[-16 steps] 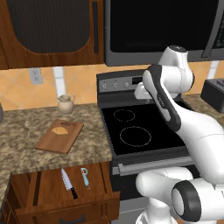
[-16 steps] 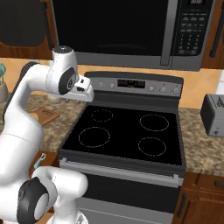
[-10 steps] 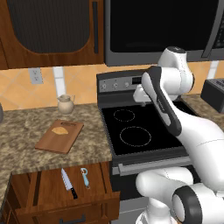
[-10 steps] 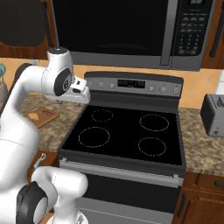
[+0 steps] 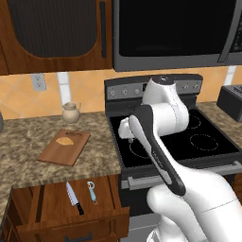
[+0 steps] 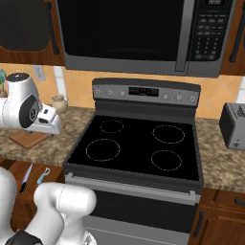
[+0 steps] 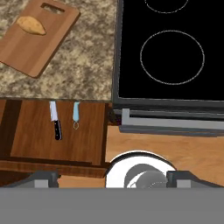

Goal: Place the appropriate cutting tool for cutting the potato skin on the cutting board.

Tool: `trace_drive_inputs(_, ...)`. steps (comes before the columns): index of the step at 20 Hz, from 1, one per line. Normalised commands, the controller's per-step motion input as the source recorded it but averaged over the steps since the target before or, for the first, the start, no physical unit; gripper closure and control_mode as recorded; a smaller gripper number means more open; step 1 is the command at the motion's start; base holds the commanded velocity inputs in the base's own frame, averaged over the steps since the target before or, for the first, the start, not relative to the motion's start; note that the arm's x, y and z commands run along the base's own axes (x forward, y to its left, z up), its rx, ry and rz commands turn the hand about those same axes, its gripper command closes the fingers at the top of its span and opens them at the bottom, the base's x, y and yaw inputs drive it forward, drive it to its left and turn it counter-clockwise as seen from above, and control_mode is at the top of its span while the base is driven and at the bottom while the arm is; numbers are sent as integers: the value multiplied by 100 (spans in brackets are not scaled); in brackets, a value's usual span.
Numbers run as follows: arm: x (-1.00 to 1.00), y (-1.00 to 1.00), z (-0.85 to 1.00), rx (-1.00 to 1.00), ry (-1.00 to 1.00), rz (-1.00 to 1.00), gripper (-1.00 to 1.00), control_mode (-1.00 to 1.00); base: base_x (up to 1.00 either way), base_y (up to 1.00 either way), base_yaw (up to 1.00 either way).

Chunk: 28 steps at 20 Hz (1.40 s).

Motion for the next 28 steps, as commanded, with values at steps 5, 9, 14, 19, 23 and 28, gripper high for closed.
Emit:
trace_drive_inputs(5,-13,96,-52,-1,4,0,-100,-100,0,0,0)
trace_drive_inputs(9,0,74,-41,0,11,1,-100,-100,0,0,0)
trace_drive_inputs(14,0,66,-62,0,3,3,-100,-100,0,0,0)
trace_drive_inputs(19,1,29,-51,0,3,0,-100,-100,0,0,0)
trace_drive_inputs(23,2,1,-64,0,0,0,-100,-100,0,0,0)
trace_drive_inputs(28,7,2,-68,1,5,0,-100,-100,0,0,0)
